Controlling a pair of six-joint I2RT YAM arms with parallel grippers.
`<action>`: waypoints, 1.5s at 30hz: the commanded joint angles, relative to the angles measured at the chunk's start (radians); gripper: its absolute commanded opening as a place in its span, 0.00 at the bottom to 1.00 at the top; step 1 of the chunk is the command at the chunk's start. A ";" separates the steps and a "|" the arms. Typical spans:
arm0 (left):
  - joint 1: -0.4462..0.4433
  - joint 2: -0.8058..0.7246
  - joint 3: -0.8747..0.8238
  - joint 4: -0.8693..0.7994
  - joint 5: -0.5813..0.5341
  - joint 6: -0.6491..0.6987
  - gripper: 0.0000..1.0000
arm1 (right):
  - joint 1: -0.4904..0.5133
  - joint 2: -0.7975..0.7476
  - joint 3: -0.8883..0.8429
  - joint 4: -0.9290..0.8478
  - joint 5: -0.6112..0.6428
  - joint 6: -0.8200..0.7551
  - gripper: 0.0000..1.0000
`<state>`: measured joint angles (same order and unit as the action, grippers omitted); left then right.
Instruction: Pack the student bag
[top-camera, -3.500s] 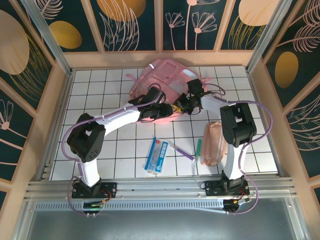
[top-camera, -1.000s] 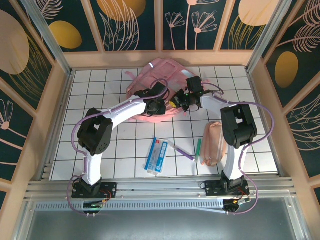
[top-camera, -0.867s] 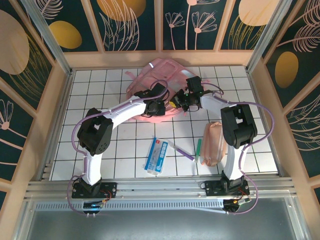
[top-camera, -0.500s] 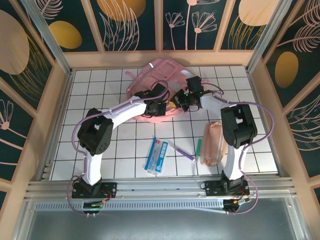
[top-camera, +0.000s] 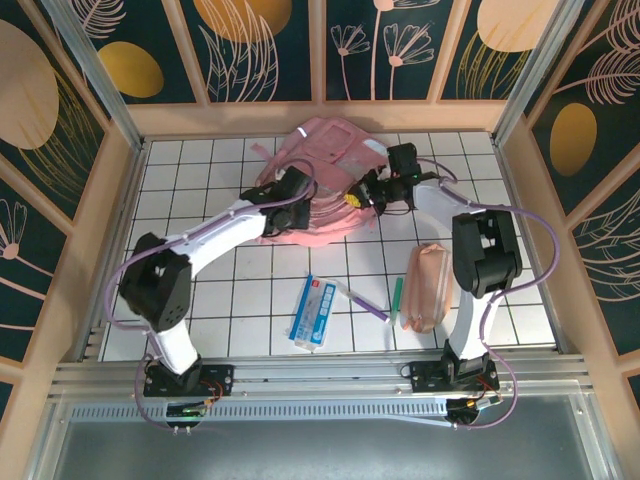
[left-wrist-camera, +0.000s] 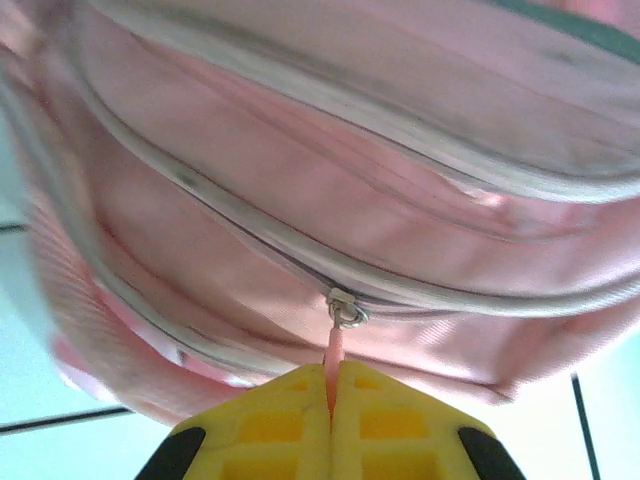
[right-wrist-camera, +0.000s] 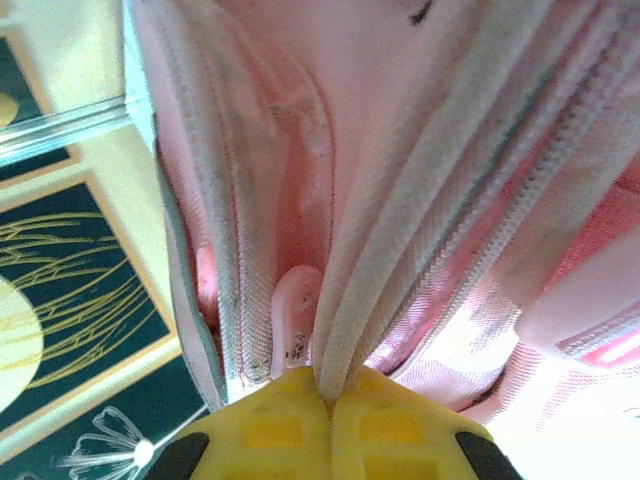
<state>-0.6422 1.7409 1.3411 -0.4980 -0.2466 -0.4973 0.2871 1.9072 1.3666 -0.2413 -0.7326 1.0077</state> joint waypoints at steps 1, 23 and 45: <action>0.047 -0.082 -0.089 0.026 -0.124 0.104 0.00 | -0.051 -0.061 0.082 -0.089 -0.098 -0.128 0.00; -0.023 -0.226 -0.328 0.460 0.266 0.151 0.00 | 0.035 -0.201 -0.280 0.227 0.102 0.175 0.45; -0.034 -0.254 -0.332 0.472 0.260 0.125 0.00 | 0.296 -0.294 -0.262 0.013 0.384 0.507 0.42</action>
<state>-0.6682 1.5230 1.0061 -0.1059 -0.0109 -0.3607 0.5423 1.5860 1.1294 -0.2649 -0.3946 1.4361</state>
